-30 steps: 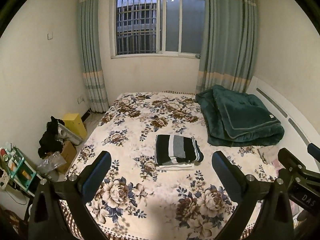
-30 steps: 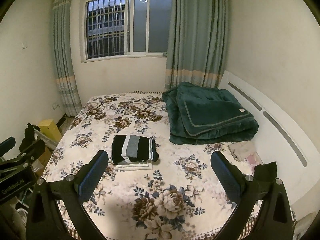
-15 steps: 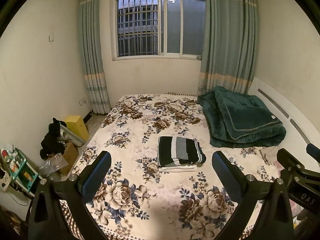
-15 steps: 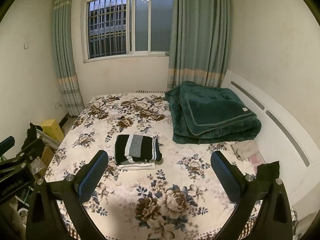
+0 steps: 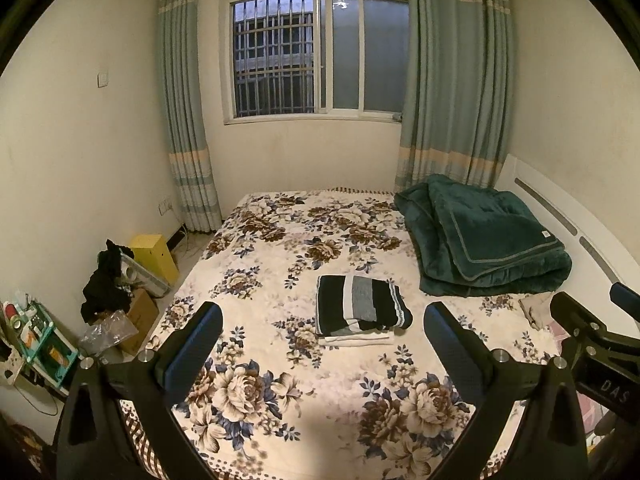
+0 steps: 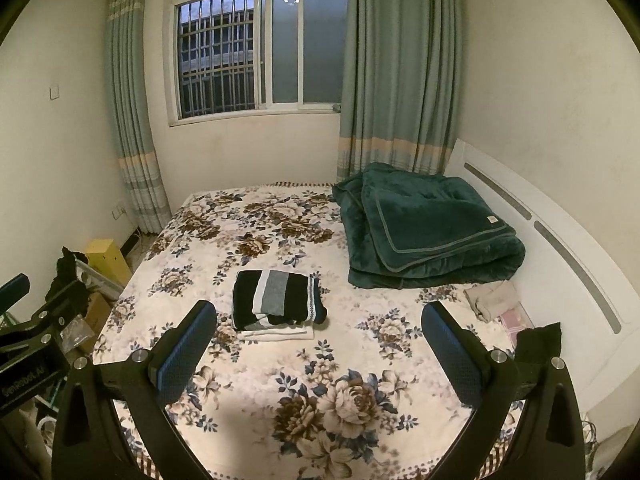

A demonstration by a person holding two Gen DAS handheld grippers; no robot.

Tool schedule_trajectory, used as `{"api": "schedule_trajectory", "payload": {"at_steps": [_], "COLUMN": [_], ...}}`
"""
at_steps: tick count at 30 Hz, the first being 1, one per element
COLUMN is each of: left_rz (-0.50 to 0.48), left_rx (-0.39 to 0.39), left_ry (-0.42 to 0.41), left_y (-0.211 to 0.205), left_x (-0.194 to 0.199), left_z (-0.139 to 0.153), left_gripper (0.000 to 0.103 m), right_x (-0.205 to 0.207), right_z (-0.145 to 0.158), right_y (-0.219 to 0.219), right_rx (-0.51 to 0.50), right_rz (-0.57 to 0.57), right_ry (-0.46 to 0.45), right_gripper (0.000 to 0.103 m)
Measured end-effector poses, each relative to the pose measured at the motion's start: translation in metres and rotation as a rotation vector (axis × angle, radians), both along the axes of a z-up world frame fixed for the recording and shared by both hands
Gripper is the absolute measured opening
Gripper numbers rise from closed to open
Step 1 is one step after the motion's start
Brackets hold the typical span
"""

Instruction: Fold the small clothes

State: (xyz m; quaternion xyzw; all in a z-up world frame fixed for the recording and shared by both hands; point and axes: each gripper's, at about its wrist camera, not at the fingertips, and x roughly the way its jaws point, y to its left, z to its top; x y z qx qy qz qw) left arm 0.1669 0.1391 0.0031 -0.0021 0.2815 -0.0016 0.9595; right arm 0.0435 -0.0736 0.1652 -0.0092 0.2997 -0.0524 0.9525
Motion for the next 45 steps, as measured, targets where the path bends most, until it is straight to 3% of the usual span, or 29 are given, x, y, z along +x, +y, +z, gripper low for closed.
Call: {"api": "schedule_trajectory", "payload": {"at_steps": [45], "left_rz": [-0.004], "left_rx": [-0.009], "left_ry": [-0.018], "left_y": [0.010], "left_x": [-0.007], "left_z": [0.013], "left_gripper": [0.103], "right_x": [-0.001], "right_z": [0.006], "right_y": [0.029], "right_rx": [-0.003], "right_rz": [-0.003], "right_ry": [-0.010], "right_gripper": [0.103]}}
